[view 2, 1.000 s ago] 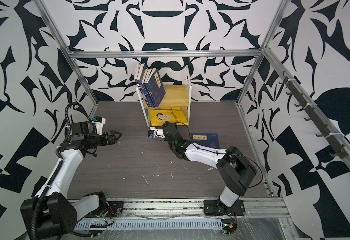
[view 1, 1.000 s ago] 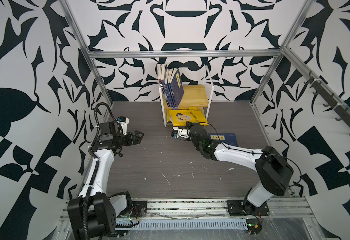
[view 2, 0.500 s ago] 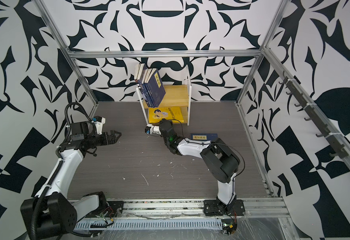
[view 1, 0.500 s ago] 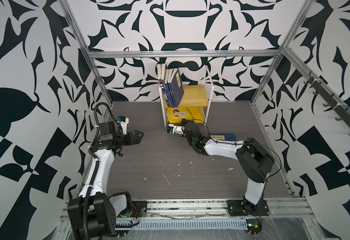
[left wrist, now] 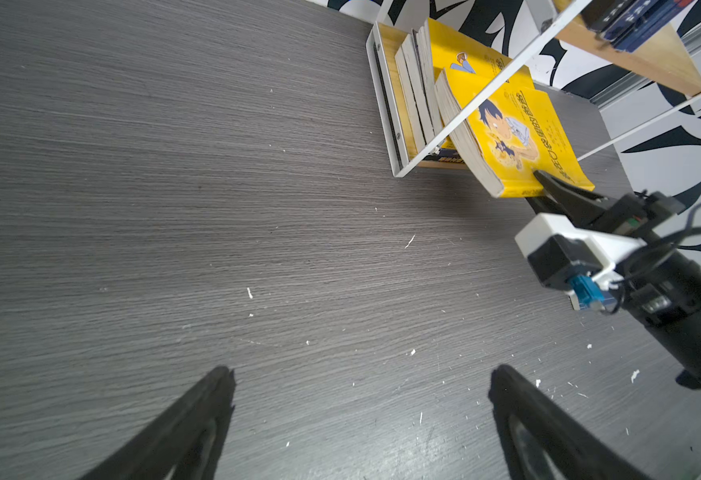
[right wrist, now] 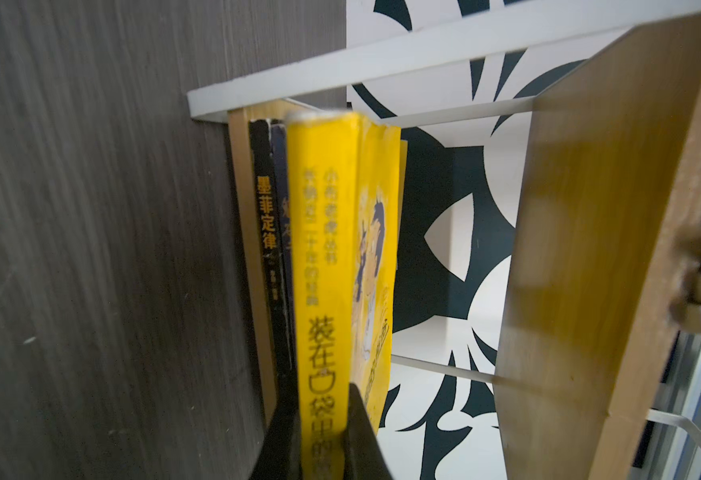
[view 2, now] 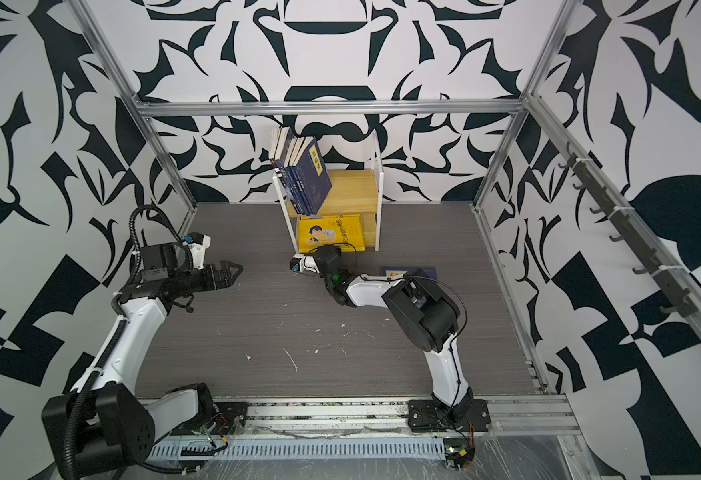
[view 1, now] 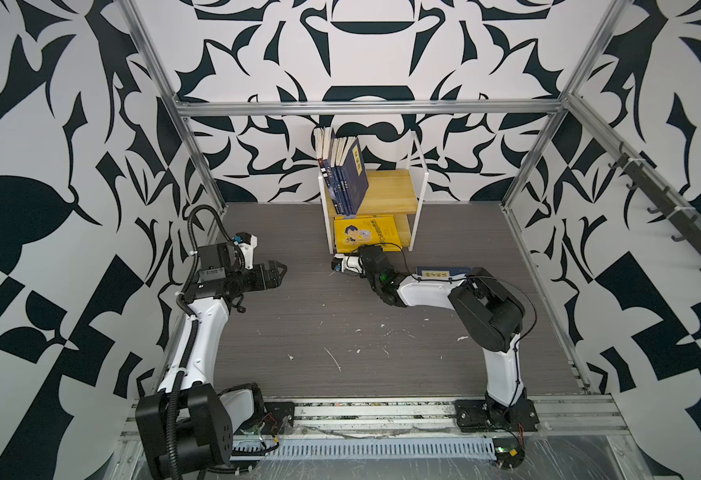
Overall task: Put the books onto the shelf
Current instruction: 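Carry the upright yellow book into the lower shelf tier with the right gripper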
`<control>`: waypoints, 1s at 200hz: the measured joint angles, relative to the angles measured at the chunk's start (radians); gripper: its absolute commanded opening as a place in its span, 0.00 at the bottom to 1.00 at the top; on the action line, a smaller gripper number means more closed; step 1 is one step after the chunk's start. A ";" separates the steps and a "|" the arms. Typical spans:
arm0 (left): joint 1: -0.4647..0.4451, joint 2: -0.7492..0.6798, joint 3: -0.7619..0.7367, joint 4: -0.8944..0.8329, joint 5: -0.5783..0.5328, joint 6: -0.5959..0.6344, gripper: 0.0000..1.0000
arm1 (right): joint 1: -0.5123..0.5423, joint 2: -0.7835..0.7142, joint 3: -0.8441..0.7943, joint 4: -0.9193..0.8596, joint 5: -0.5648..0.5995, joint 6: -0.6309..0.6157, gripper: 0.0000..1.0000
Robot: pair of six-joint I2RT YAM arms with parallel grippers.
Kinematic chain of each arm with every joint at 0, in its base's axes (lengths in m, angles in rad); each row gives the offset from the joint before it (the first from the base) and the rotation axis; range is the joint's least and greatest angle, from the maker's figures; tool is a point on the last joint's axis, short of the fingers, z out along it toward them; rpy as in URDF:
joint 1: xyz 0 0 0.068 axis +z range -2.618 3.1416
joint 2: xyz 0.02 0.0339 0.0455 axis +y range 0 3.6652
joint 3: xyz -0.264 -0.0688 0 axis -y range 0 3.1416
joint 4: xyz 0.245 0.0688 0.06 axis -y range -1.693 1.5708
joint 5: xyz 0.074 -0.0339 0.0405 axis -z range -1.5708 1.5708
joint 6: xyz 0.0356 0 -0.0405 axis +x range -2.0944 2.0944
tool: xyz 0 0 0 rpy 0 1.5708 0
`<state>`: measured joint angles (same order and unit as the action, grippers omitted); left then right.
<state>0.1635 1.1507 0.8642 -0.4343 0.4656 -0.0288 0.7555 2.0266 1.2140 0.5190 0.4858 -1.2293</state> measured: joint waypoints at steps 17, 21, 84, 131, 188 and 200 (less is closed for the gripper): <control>0.000 0.000 0.000 0.000 0.000 0.001 1.00 | -0.012 0.018 0.042 -0.030 -0.011 0.001 0.00; 0.000 0.000 0.000 0.000 0.000 0.002 1.00 | -0.014 0.021 0.050 -0.038 -0.011 0.001 0.00; 0.000 0.003 0.000 0.000 -0.001 0.003 1.00 | -0.028 0.060 0.140 -0.183 -0.034 0.009 0.32; 0.004 0.003 -0.001 0.000 -0.002 0.003 1.00 | -0.036 0.047 0.203 -0.415 -0.128 0.027 0.65; 0.007 0.003 -0.001 0.001 -0.005 0.002 1.00 | -0.087 -0.035 0.352 -0.777 -0.231 0.043 0.67; 0.007 0.003 -0.001 0.002 -0.005 0.002 1.00 | -0.101 -0.050 0.372 -0.830 -0.242 0.041 0.66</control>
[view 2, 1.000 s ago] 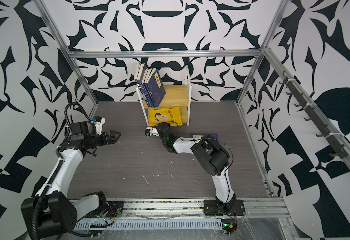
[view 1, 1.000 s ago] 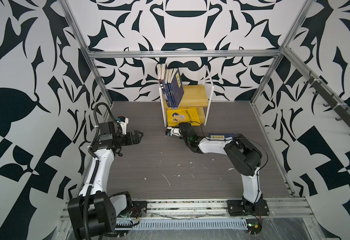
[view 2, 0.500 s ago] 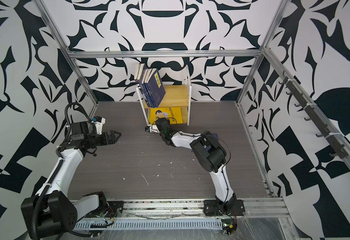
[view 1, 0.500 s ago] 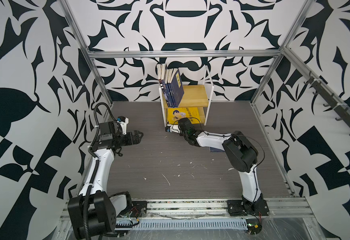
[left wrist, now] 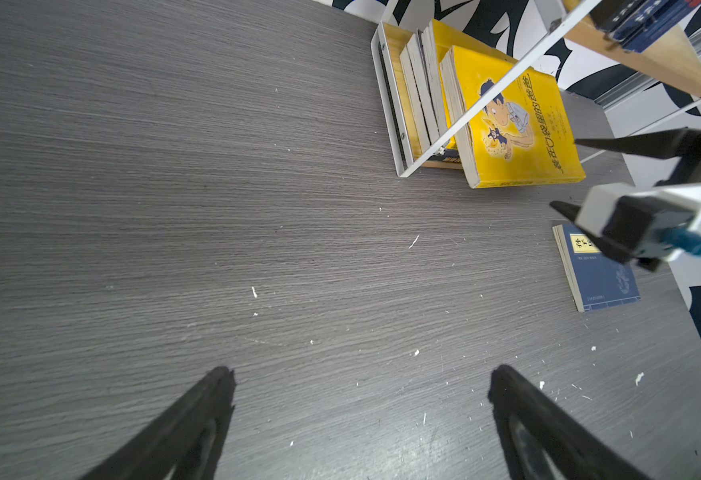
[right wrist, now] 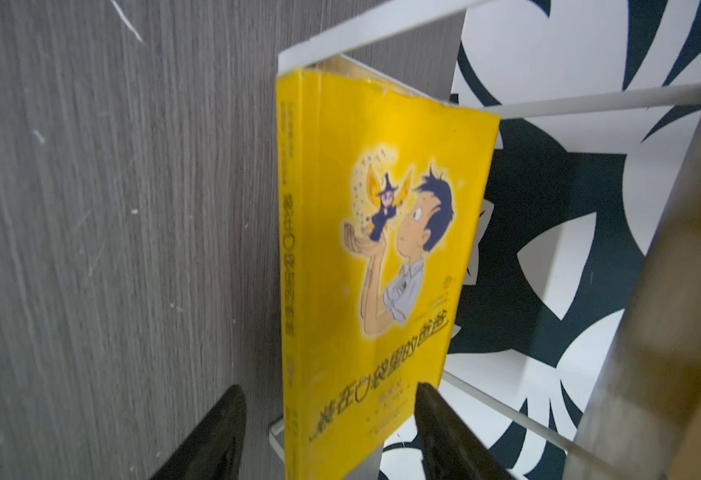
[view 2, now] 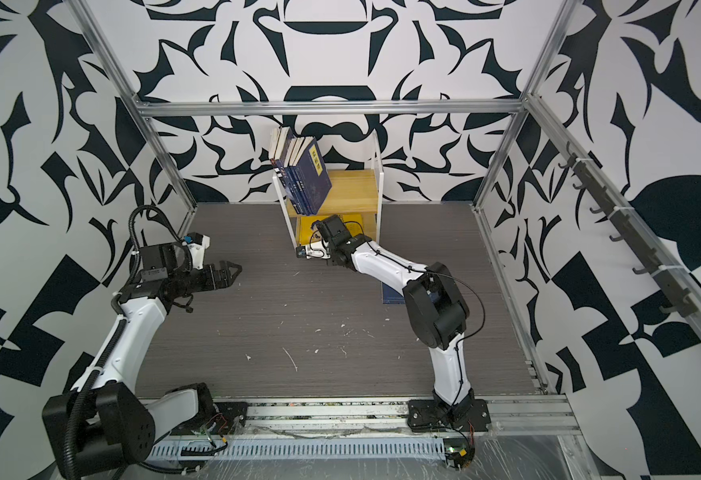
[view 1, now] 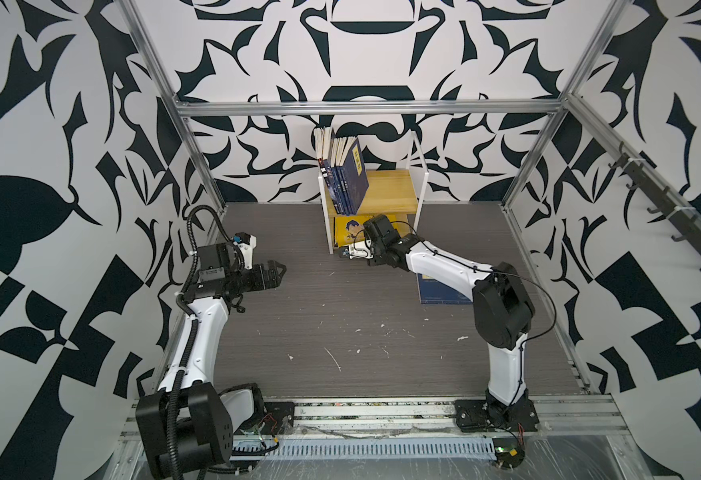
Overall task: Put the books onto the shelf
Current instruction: 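Carry the upright yellow book into the lower shelf tier with the right gripper, then push the yellow book against the other books in the lower tier with the right gripper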
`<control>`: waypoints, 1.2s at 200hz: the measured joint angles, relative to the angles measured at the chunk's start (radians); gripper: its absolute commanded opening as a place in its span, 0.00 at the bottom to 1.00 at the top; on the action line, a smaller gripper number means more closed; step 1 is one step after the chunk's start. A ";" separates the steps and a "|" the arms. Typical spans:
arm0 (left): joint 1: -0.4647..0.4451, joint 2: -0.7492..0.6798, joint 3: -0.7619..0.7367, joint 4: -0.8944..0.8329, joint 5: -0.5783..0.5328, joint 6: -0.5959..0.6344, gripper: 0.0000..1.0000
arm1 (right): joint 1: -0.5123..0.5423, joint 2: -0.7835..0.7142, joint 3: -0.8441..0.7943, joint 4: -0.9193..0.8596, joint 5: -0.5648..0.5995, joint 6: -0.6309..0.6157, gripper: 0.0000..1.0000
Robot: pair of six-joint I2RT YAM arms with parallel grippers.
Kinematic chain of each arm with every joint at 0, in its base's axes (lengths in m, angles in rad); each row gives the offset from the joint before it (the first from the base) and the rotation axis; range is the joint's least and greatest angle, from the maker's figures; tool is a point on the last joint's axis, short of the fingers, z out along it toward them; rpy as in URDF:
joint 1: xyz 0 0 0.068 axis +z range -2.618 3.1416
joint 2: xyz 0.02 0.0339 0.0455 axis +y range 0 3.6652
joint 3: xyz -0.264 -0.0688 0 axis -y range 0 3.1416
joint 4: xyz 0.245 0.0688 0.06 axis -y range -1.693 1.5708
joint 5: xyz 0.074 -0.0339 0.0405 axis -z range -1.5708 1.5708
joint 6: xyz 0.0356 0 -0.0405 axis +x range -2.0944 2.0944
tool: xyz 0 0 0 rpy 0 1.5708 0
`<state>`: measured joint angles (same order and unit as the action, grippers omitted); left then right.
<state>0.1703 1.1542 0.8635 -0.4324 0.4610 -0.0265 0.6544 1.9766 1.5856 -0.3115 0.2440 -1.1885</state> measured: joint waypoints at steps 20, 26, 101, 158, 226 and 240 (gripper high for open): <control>0.000 0.000 0.000 0.001 0.000 0.000 1.00 | -0.024 -0.013 0.013 -0.069 -0.017 -0.002 0.65; 0.000 0.000 0.000 0.001 0.000 0.000 1.00 | -0.031 -0.013 0.015 -0.090 -0.030 -0.003 0.65; 0.001 -0.001 -0.020 0.009 0.004 -0.008 1.00 | -0.072 0.018 0.035 -0.162 -0.088 0.000 0.47; 0.001 -0.001 -0.020 0.009 0.004 -0.007 1.00 | -0.079 0.099 0.080 -0.154 -0.090 0.008 0.34; 0.001 -0.001 -0.021 0.010 0.008 -0.008 1.00 | -0.083 0.119 0.100 -0.068 -0.080 0.007 0.23; 0.001 -0.001 -0.021 0.010 0.008 -0.008 1.00 | -0.083 0.129 0.101 -0.054 -0.077 0.007 0.21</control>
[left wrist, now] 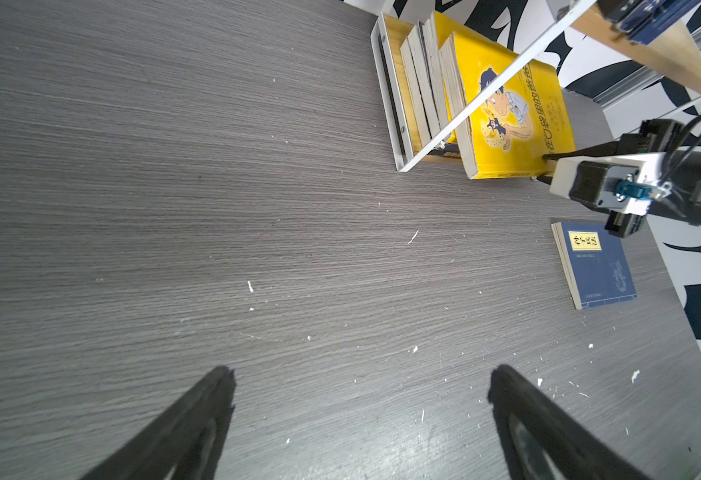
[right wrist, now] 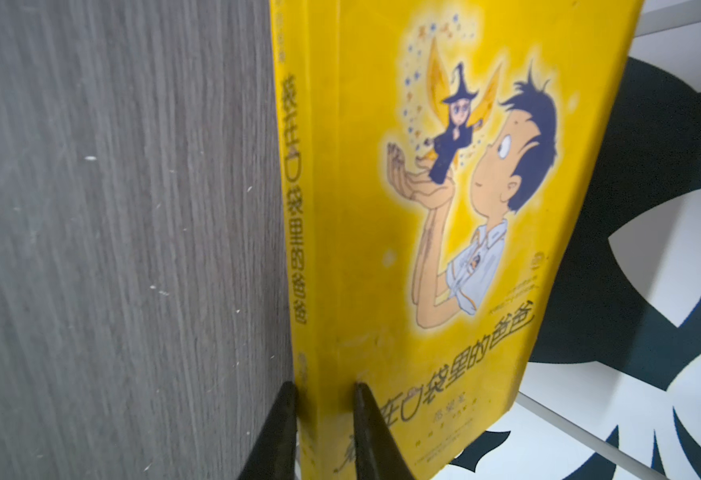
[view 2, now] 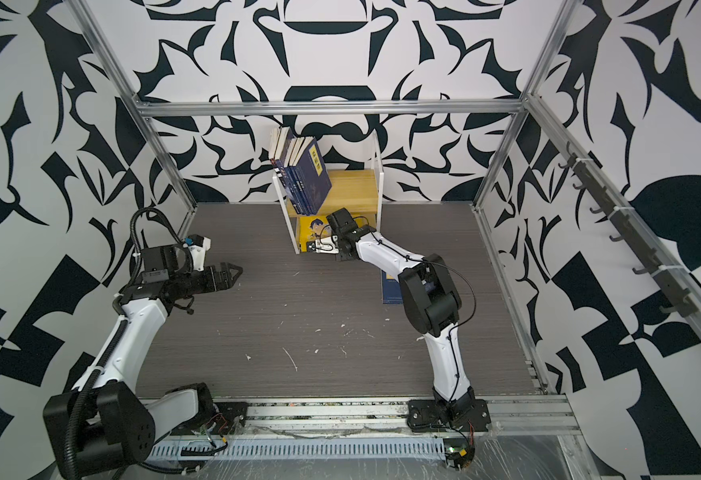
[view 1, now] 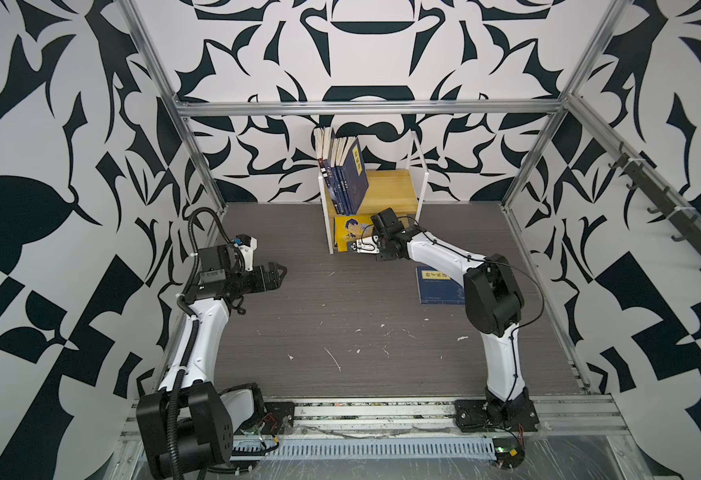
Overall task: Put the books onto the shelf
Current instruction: 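Push the yellow book against the other books in the lower tier with the right gripper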
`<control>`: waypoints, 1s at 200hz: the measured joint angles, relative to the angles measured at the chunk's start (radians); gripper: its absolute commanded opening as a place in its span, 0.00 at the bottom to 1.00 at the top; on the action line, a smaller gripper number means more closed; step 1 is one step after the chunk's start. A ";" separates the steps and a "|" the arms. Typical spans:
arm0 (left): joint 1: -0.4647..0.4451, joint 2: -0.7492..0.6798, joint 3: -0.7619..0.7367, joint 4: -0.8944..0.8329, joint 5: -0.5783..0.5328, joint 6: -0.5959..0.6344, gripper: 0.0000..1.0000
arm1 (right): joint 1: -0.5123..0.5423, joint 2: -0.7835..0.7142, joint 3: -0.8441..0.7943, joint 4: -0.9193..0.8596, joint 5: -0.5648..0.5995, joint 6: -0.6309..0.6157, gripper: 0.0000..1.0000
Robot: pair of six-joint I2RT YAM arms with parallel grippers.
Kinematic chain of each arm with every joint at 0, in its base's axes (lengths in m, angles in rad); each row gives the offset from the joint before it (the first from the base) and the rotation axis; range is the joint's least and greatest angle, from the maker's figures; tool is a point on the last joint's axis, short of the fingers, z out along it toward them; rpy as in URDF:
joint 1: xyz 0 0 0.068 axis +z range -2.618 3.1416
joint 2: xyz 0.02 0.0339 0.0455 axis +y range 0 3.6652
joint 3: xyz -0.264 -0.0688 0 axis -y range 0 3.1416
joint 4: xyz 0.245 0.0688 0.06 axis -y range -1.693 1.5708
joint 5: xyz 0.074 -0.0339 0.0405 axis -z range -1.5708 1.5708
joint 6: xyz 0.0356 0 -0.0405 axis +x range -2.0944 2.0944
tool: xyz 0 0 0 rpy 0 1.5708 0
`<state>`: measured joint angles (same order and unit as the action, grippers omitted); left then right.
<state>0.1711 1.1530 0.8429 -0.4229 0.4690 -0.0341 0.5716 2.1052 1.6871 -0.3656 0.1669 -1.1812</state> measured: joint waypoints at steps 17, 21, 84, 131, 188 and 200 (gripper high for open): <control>0.000 0.000 0.000 0.000 0.000 0.000 1.00 | -0.001 0.005 0.005 0.015 0.002 0.000 0.20; 0.000 0.000 0.000 0.000 0.000 0.000 1.00 | -0.001 0.006 0.009 0.018 0.001 0.000 0.20; 0.000 0.000 -0.003 0.000 0.002 0.000 1.00 | -0.001 0.054 0.065 0.072 0.009 0.040 0.15; 0.000 0.000 -0.004 0.001 0.004 0.000 1.00 | -0.001 0.056 0.066 0.080 0.010 0.048 0.18; 0.000 0.000 -0.009 0.008 0.004 0.000 1.00 | -0.001 0.055 0.066 0.078 0.047 -0.016 0.29; 0.000 0.000 -0.010 0.008 0.004 0.000 1.00 | -0.002 0.055 0.065 0.079 0.048 -0.027 0.28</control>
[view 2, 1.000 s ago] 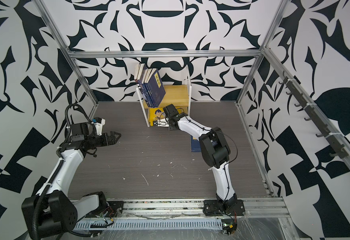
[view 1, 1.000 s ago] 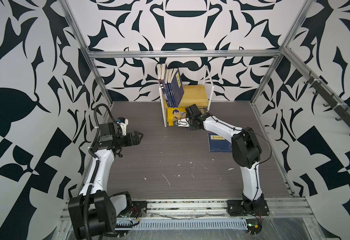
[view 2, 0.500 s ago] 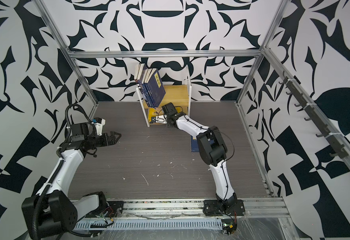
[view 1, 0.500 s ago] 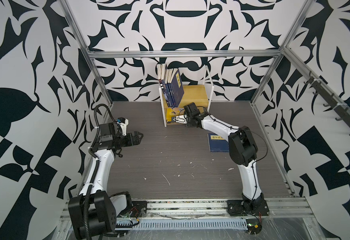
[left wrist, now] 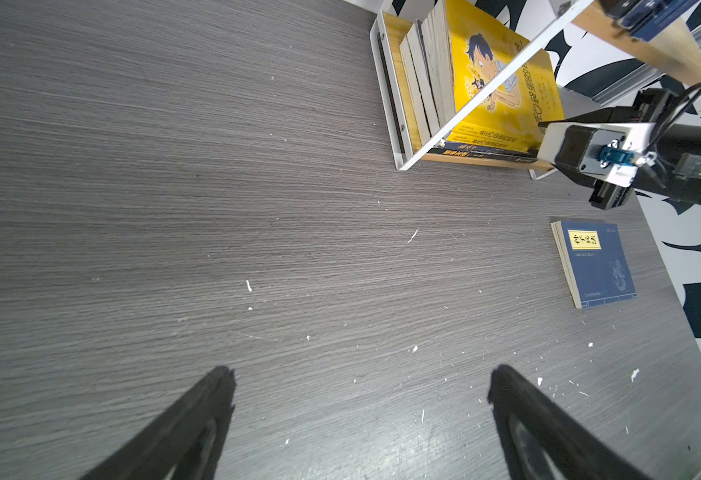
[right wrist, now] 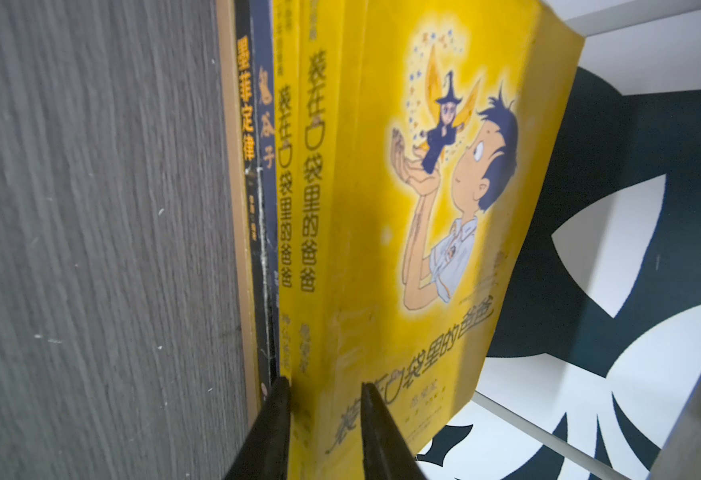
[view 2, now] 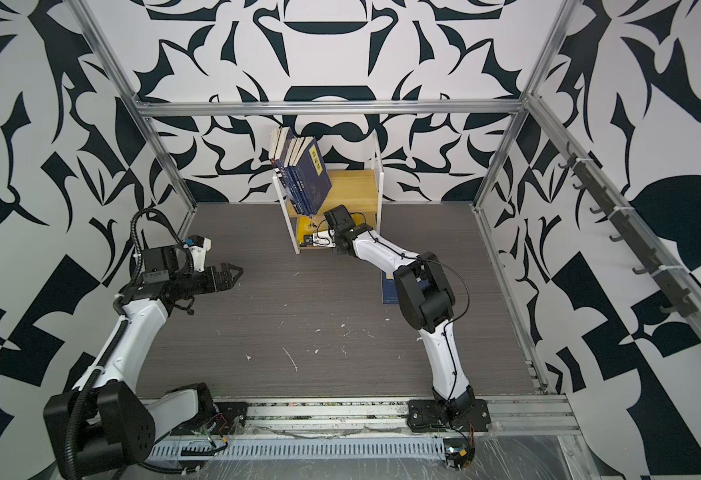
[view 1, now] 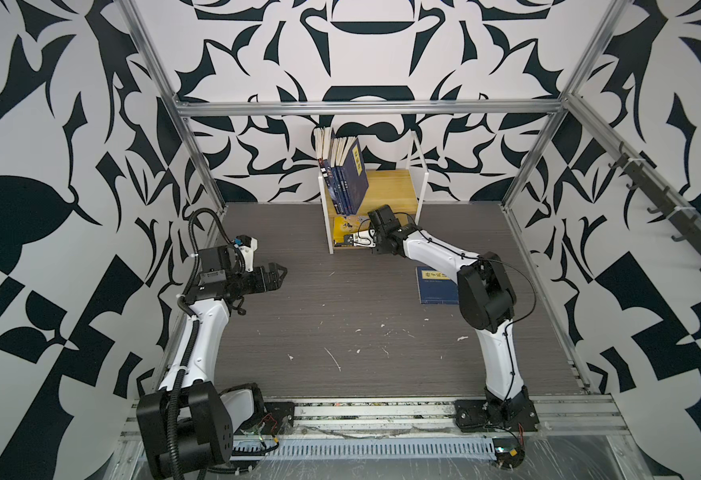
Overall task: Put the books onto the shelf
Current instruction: 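Push the yellow book against the other books in the lower tier with the right gripper, then release the yellow book and pull the right gripper back from the shelf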
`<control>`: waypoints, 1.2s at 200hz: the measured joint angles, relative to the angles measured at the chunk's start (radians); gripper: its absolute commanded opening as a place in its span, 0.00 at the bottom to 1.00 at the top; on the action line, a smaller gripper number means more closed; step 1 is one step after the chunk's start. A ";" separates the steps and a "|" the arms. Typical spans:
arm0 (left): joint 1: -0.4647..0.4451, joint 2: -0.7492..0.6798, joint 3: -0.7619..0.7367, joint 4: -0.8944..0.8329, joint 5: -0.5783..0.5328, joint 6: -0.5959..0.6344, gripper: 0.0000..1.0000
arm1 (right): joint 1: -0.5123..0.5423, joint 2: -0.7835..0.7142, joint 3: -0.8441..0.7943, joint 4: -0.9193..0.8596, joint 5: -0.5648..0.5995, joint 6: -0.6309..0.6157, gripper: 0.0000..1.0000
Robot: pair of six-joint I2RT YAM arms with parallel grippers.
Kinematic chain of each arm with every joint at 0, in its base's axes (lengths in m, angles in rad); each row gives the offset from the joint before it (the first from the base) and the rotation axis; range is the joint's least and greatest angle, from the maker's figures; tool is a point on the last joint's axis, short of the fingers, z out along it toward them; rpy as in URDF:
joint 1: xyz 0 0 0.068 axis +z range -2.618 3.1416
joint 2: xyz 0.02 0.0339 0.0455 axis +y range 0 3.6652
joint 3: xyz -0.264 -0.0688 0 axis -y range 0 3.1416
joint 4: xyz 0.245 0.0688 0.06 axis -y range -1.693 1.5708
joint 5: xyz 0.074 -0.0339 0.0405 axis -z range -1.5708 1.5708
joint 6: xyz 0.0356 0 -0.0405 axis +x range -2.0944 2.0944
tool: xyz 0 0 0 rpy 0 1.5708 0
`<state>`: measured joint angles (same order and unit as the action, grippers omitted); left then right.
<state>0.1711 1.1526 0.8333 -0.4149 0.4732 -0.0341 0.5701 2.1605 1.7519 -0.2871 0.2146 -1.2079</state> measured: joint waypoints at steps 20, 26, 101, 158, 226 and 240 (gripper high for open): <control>0.000 0.000 -0.001 0.000 0.000 0.000 1.00 | -0.003 -0.009 -0.012 0.000 0.003 -0.010 0.26; 0.000 0.000 -0.001 0.000 0.000 0.000 1.00 | -0.005 -0.011 -0.013 -0.001 0.004 -0.011 0.25; 0.000 -0.002 -0.004 0.006 0.003 0.000 1.00 | -0.028 -0.015 -0.031 0.005 0.021 -0.015 0.26; 0.000 -0.005 -0.004 0.006 0.003 0.000 1.00 | -0.027 -0.136 -0.085 -0.089 -0.002 0.113 0.45; 0.000 -0.006 -0.005 0.008 0.022 0.000 1.00 | -0.076 -0.573 -0.392 -0.166 -0.169 0.608 0.63; 0.000 -0.007 -0.005 0.008 0.022 0.000 1.00 | -0.122 -0.597 -0.425 -0.181 -0.160 0.716 0.64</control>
<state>0.1711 1.1458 0.8288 -0.4065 0.4953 -0.0341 0.4477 1.5639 1.3266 -0.4683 0.0544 -0.4919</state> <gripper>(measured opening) 0.997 0.629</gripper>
